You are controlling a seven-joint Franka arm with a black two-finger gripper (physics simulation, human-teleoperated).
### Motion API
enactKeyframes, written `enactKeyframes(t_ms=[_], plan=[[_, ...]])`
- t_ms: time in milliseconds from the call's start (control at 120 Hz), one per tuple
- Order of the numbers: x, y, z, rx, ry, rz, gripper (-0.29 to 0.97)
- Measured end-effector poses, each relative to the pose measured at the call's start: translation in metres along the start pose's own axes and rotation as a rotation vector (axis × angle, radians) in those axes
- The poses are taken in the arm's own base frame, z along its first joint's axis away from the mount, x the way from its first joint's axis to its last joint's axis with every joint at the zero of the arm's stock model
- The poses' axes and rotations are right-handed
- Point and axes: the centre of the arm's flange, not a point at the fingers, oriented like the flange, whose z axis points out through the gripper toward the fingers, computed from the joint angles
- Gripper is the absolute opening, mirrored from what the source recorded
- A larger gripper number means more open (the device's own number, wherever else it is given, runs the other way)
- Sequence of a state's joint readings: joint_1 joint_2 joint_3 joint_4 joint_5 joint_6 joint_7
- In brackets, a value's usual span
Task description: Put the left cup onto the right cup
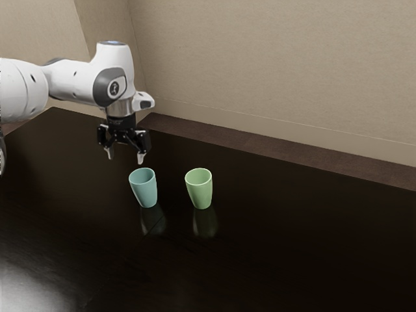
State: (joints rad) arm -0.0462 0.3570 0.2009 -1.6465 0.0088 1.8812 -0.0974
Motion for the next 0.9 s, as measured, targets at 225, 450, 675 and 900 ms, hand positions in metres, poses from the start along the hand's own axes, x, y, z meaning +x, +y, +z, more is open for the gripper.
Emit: enactKeyframes(t_ms=[225, 450, 675, 900], plan=[[0.007, -0.008, 0.01, -0.005, 0.012, -0.042, 0.68], [0.01, -0.014, 0.019, -0.008, 0.007, -0.069, 0.68], [0.017, -0.014, 0.033, -0.015, 0.009, -0.088, 0.68], [0.022, -0.019, 0.046, -0.03, 0.006, -0.115, 0.68]])
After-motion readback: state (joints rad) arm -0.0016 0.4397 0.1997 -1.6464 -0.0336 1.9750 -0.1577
